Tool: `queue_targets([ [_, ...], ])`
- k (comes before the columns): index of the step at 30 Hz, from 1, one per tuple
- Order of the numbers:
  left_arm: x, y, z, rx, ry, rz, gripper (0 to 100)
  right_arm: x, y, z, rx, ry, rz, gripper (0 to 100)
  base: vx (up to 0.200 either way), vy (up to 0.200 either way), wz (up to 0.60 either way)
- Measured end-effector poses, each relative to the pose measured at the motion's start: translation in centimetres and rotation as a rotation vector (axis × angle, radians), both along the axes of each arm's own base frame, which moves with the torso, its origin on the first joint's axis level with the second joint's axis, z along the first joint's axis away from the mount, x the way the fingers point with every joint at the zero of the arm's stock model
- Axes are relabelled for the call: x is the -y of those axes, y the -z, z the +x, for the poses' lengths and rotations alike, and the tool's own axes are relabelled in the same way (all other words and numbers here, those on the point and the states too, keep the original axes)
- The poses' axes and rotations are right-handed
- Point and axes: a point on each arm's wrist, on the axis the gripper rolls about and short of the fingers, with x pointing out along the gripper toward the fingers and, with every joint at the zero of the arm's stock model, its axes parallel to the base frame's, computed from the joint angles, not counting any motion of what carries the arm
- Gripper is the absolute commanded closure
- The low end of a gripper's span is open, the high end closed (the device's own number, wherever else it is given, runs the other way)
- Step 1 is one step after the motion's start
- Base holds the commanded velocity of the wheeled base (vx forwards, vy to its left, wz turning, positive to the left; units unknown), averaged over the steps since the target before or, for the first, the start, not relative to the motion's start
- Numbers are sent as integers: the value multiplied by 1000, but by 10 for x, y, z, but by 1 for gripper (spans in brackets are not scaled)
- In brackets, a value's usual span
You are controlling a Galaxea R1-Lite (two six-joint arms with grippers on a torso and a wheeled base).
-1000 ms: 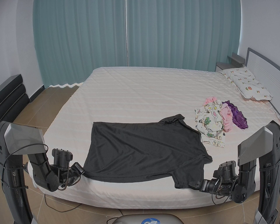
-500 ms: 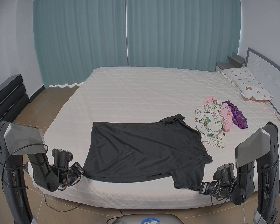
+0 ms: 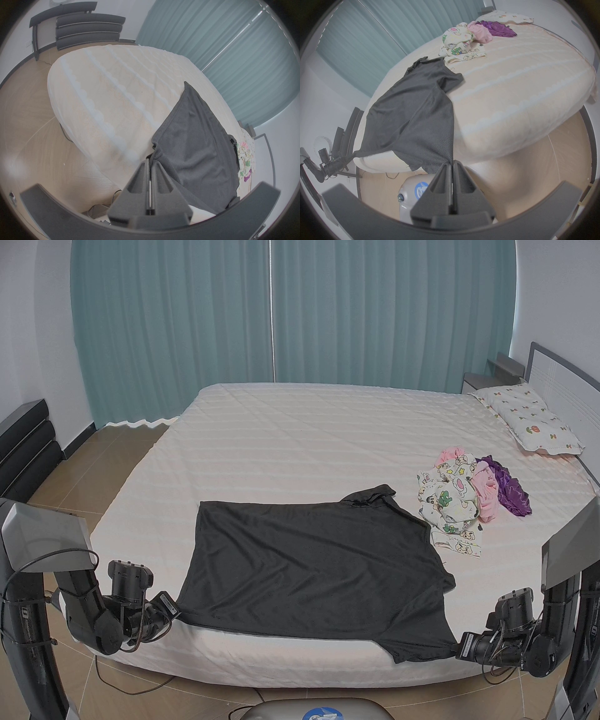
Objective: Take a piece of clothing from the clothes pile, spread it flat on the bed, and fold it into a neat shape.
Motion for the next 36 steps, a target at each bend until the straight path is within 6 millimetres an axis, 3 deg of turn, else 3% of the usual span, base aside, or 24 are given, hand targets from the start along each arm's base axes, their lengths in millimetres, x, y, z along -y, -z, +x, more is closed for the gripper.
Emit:
queue_targets([
  [5, -1, -4, -5, 3, 18, 53, 100, -2, -7, -15, -92, -15, -34, 100, 0, 0, 0],
  [19, -2, -4, -18, -27, 50, 219, 100, -13, -28, -39, -147, -88, -91, 100, 0, 0, 0],
  [36, 4, 3, -49, -131, 181, 334, 100, -26, -33, -59, -211, -121, -131, 100, 0, 0, 0],
])
